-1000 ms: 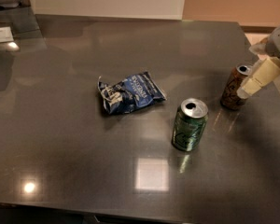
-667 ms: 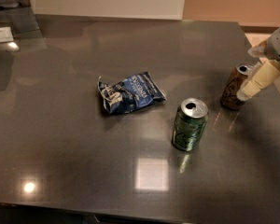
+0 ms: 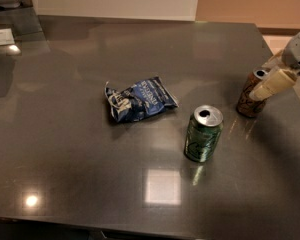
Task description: Pick orange can
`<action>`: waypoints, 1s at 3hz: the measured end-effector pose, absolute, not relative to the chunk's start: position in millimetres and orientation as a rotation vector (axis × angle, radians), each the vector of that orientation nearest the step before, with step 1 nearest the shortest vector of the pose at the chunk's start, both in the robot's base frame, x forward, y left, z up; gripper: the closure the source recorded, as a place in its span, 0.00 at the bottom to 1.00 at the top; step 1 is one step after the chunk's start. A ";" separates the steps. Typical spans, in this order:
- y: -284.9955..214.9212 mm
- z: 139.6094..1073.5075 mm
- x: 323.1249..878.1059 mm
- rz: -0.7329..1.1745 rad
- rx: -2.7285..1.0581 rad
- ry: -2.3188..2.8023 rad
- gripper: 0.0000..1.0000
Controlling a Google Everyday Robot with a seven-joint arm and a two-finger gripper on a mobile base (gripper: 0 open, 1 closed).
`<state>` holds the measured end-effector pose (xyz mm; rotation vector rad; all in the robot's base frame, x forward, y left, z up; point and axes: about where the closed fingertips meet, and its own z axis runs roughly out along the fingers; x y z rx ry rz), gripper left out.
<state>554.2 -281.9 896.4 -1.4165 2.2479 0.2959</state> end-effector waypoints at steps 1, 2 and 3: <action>-277.6 897.8 552.8 0.327 -1.428 2.233 0.64; -267.4 910.6 551.2 0.375 -1.447 2.188 0.87; -248.7 934.5 548.0 0.425 -1.496 2.143 1.00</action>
Offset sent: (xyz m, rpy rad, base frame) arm -0.0096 0.0250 0.0367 0.1095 -0.0050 0.1008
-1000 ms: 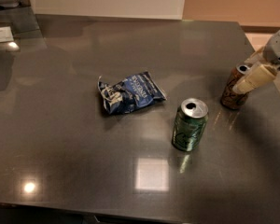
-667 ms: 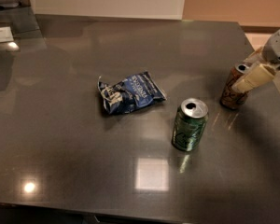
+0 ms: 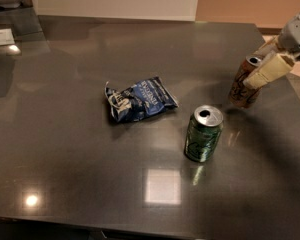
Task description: Pick orange can
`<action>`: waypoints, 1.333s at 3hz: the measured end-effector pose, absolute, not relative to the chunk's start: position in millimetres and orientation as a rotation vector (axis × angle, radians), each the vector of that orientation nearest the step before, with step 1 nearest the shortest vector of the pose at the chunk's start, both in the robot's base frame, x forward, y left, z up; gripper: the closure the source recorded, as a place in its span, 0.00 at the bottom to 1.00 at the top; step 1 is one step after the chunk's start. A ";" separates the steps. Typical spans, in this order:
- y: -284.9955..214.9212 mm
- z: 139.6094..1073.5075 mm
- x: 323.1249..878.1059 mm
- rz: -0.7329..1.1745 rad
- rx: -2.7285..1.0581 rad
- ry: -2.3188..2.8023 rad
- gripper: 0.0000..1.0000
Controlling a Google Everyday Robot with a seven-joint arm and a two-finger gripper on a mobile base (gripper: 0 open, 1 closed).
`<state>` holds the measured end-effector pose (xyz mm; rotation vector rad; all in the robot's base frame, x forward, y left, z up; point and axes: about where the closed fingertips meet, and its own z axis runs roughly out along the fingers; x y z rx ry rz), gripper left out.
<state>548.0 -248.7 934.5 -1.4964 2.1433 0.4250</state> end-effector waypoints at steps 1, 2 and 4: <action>-232.2 957.9 544.0 0.449 -1.546 2.111 1.00; -218.7 983.4 542.3 0.440 -1.584 2.067 1.00; -199.3 1018.8 566.8 0.365 -1.561 1.976 1.00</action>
Offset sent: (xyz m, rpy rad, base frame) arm -0.0299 0.0382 0.0829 -0.0169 0.0152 0.1656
